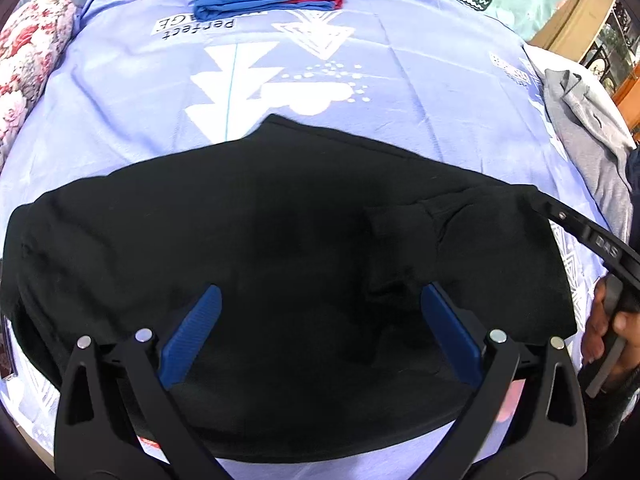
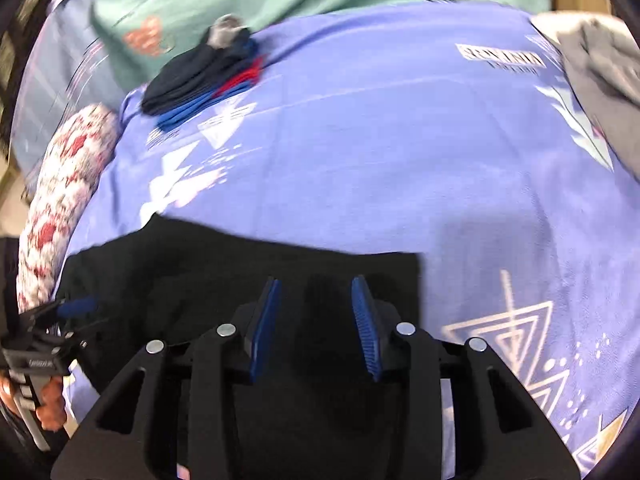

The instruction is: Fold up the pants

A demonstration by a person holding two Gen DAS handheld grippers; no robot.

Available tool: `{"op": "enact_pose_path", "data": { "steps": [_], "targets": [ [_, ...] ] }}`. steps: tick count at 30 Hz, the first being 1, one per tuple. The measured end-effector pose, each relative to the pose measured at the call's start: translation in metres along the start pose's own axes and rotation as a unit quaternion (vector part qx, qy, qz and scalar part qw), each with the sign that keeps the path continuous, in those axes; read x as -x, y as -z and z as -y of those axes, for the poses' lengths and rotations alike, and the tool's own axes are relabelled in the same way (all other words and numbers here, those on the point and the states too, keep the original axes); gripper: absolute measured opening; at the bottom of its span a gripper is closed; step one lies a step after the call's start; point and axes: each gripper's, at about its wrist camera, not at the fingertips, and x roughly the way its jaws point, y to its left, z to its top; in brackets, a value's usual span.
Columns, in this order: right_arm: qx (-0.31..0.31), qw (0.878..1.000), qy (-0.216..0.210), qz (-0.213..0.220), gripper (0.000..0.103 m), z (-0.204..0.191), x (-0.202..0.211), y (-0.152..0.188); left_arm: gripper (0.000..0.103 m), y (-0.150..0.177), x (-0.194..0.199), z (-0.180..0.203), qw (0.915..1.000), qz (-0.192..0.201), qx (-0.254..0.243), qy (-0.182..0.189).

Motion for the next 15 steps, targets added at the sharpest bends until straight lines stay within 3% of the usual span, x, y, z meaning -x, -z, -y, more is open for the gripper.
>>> {"op": "enact_pose_path", "data": {
  "steps": [3, 6, 10, 12, 15],
  "targets": [
    [-0.017, 1.0, 0.013, -0.006, 0.018, 0.015, -0.011, -0.002, 0.101, 0.001, -0.002, 0.006, 1.0, 0.0, -0.004, -0.008],
    [-0.016, 0.999, 0.027, -0.024, 0.015, 0.019, -0.024, -0.001, 0.101, 0.001, -0.002, 0.008, 1.0, -0.006, -0.004, -0.007],
    [-0.023, 0.999, 0.01, -0.021, 0.019, 0.019, -0.005, 0.001, 0.101, 0.001, 0.001, 0.009, 1.0, -0.005, -0.002, -0.003],
    [-0.007, 1.0, -0.003, -0.003, 0.037, 0.016, 0.017, 0.01, 0.101, 0.001, 0.003, 0.01, 1.0, -0.003, -0.006, 0.0],
    [0.039, 0.999, -0.007, -0.018, 0.042, 0.007, 0.035, 0.041, 0.101, -0.001, 0.004, 0.013, 0.9999, -0.001, -0.009, 0.004]
  ]
}}
